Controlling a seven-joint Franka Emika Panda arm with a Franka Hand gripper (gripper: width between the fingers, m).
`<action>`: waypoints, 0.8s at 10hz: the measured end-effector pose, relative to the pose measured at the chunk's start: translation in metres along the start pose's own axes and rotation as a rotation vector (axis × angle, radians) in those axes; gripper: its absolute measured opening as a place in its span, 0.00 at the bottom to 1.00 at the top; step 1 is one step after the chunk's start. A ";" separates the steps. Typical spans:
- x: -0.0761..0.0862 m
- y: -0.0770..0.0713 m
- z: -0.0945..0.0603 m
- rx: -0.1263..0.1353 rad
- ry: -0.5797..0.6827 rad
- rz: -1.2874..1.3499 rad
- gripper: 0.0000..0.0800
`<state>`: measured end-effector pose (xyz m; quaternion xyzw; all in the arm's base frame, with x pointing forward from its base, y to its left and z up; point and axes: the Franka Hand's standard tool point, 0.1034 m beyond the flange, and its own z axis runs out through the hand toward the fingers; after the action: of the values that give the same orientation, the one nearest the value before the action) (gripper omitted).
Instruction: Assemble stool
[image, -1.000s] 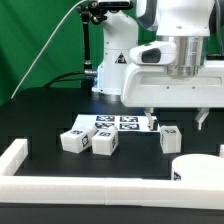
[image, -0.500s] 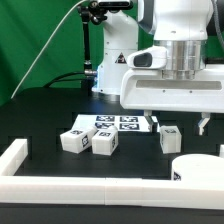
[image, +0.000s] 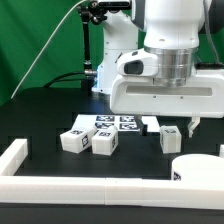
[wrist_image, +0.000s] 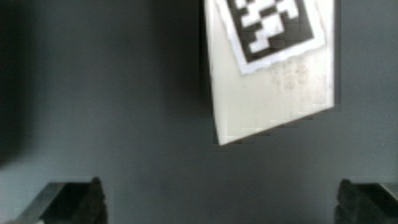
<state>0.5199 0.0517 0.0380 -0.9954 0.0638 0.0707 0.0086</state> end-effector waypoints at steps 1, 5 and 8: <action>-0.003 0.002 0.001 -0.010 -0.080 -0.006 0.81; -0.010 -0.005 0.003 -0.025 -0.384 0.008 0.81; -0.014 -0.021 -0.002 0.020 -0.530 0.029 0.81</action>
Offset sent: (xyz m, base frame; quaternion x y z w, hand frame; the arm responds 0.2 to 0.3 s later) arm -0.0030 0.0144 0.0016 0.0094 -0.2034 0.0120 0.9790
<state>0.5089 0.0743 0.0421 -0.9410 0.0745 0.3285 0.0338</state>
